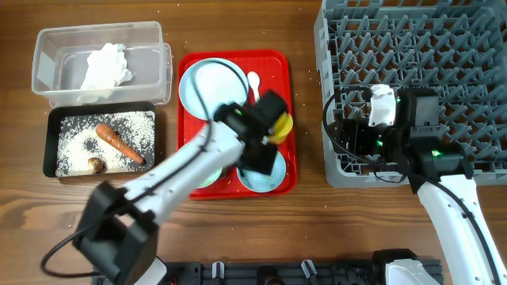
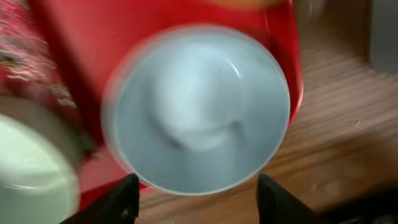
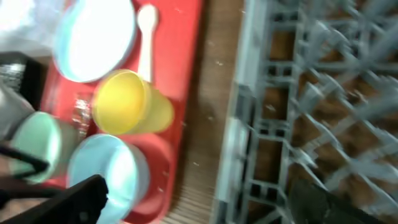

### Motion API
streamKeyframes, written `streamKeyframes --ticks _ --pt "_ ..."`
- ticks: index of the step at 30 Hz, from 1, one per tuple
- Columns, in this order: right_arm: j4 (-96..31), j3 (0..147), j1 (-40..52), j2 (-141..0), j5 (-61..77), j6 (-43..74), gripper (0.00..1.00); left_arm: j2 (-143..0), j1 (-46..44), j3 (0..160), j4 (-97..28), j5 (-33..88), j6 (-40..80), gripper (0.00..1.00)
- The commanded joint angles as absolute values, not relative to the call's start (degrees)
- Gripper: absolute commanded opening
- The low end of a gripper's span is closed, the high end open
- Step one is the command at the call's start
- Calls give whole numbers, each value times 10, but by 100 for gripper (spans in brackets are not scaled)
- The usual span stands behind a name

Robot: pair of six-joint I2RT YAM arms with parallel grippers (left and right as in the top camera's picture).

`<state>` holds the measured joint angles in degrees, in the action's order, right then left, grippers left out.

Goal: Sort waste into correct bins and load items into the dishwasher rack
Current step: 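Return the blue bowl to the red tray with the left gripper, then grasp the blue bowl rim with the right gripper and lift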

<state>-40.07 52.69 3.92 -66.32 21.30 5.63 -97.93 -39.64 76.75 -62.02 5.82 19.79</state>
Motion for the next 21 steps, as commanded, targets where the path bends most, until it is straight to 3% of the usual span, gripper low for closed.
streamKeyframes --ticks 1,4,11,16,21 --pt "-371 539 53 -667 290 94 94 -899 -317 843 -664 57 219 87" --pt "-354 539 98 -676 270 113 92 -856 -250 844 -663 57 219 97" --pt "-351 539 242 -785 185 152 84 -845 -125 843 -670 57 219 100" --pt "-334 539 306 -879 146 175 68 -845 -92 843 -658 57 219 100" --pt "-321 539 325 -952 78 227 59 -845 -91 843 -658 57 219 100"
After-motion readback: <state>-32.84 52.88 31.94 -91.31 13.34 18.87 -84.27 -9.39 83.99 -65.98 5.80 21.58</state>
